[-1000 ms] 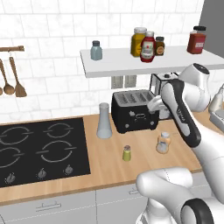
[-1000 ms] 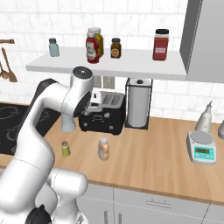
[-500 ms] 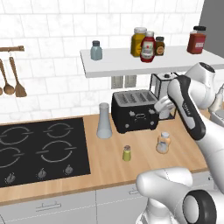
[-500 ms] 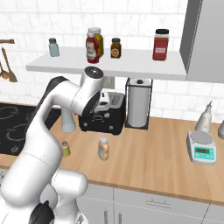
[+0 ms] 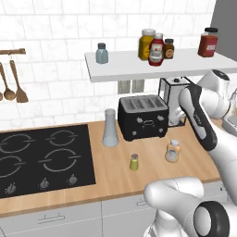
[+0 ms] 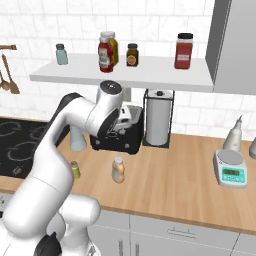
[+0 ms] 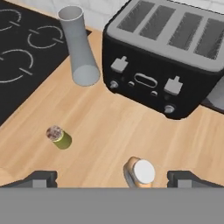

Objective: Put the shaker and condiment bottle from the counter next to their counterparts in the cabinet.

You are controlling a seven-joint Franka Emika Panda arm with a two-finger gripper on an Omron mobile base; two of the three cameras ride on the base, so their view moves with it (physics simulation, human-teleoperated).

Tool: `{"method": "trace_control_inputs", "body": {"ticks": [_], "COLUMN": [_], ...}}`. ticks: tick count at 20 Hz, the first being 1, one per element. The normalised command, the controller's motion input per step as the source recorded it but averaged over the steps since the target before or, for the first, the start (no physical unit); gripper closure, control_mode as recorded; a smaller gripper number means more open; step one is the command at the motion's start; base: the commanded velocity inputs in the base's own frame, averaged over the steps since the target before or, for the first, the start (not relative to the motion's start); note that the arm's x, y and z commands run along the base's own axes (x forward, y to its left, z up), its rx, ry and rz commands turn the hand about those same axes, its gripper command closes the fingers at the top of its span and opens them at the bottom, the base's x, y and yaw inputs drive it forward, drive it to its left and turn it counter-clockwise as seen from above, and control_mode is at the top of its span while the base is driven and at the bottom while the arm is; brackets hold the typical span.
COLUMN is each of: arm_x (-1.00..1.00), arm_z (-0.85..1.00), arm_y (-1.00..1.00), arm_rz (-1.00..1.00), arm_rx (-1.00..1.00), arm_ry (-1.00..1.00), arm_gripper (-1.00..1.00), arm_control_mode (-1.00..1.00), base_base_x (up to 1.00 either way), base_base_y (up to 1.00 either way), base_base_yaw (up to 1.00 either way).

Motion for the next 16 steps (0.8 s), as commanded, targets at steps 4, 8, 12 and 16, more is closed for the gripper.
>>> {"method": "trace_control_inputs", "body": {"ticks": [4,8,12,16], "arm_x": [0.00,0.00,0.00,0.00], "arm_z": [-0.20,-0.22,-0.25,-0.20], "arm_y": [-0.20,-0.16,-0.10,-0.05], "arm_rz": [0.02,0.04,0.09,0.10], "arm_rx": [-0.04,-0.02,-0.03,-0.02], "arm_ry": [-0.10,-0.06,0.00,0.00], "arm_gripper": [-1.00,-1.00,-1.00,-1.00], "arm_control_mode": [-1.00,-1.00,-1.00,-1.00], "base_base_x": [0.00,0.00,0.00,0.00], "base_base_y": [0.00,0.00,0.00,0.00], "base_base_yaw": [0.00,0.00,0.00,0.00]}}
